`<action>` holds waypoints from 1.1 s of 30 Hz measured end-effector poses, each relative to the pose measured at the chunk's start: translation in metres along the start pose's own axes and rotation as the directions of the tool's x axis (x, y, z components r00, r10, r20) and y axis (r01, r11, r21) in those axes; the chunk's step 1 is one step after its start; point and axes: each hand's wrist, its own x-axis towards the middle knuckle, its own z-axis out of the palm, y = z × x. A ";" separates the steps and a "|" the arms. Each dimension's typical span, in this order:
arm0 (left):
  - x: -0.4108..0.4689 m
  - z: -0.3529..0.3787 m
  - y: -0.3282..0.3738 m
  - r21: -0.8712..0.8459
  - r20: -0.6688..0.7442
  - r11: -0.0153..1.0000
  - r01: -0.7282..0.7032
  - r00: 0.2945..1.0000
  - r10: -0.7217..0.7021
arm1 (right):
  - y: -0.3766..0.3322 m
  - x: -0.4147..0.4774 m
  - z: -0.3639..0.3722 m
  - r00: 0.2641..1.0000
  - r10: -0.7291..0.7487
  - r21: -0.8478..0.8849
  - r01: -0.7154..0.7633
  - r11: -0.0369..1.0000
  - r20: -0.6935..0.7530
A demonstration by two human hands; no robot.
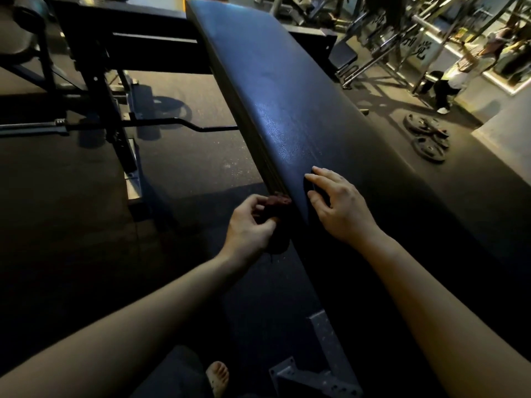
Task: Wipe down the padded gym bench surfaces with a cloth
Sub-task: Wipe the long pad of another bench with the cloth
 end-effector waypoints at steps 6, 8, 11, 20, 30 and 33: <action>0.017 -0.006 0.000 -0.005 0.001 1.000 0.014 1.000 -0.014 | -0.001 -0.031 -0.002 0.999 0.048 0.022 -0.048 0.999 -0.011; -0.007 0.005 -0.003 -0.003 0.023 1.000 -0.007 1.000 0.007 | -0.002 -0.037 -0.003 0.998 0.067 0.026 -0.066 0.997 -0.022; -0.038 0.011 -0.004 -0.114 0.069 0.990 0.085 0.995 -0.077 | -0.008 -0.046 -0.003 0.994 0.102 0.016 -0.101 0.995 -0.032; -0.023 -0.007 -0.003 0.036 0.252 0.998 0.056 0.966 -0.063 | -0.017 -0.068 -0.003 0.979 0.197 0.012 -0.197 0.980 -0.053; -0.023 -0.001 -0.005 0.103 0.175 0.990 0.096 0.978 -0.113 | -0.011 -0.080 -0.011 0.990 0.143 -0.030 -0.143 0.989 0.011; -0.023 0.008 -0.007 0.107 -0.012 0.990 0.088 0.996 -0.088 | -0.006 -0.088 -0.008 0.993 0.114 -0.026 -0.115 0.993 -0.016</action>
